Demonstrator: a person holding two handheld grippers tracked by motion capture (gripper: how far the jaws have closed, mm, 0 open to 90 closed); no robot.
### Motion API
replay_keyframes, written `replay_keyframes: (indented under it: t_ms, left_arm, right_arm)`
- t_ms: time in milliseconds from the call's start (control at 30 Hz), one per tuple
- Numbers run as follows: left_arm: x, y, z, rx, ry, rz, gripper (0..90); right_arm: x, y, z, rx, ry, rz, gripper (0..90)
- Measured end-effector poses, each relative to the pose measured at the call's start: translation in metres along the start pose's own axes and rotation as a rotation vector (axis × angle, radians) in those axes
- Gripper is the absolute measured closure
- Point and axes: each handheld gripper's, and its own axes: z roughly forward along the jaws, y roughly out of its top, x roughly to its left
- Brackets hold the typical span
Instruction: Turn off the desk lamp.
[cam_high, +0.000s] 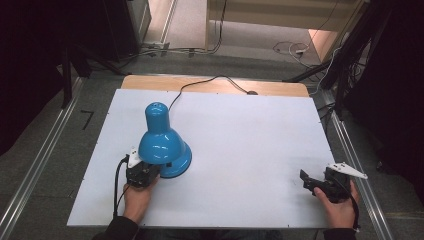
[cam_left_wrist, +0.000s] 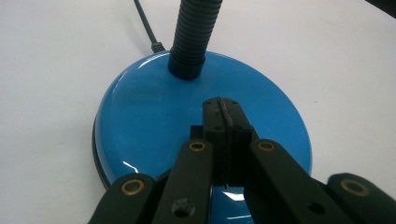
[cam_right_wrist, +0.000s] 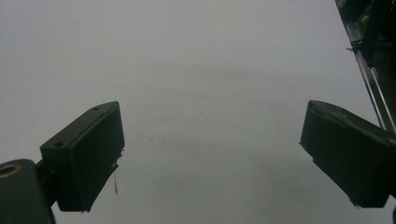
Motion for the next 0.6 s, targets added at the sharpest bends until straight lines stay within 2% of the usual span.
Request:
replay_keyframes:
  t_ms: [233, 433, 533, 600]
  left_arm:
    - [0.006, 0.001, -0.003, -0.002, 0.014, -0.002, 90.0]
    - [0.010, 0.002, -0.005, -0.012, 0.025, -0.018, 90.0]
    - [0.012, 0.003, -0.006, -0.016, 0.040, -0.029, 90.0]
    - [0.013, 0.003, -0.007, -0.016, 0.049, -0.022, 90.0]
  right_arm:
    - [0.000, 0.000, 0.000, -0.003, 0.001, 0.002, 4.9]
    - [0.000, 0.000, 0.000, -0.001, 0.003, 0.001, 4.9]
    - [0.000, 0.000, 0.000, -0.004, 0.002, 0.003, 4.9]
    - [-0.001, 0.000, -0.001, -0.003, 0.002, 0.003, 4.9]
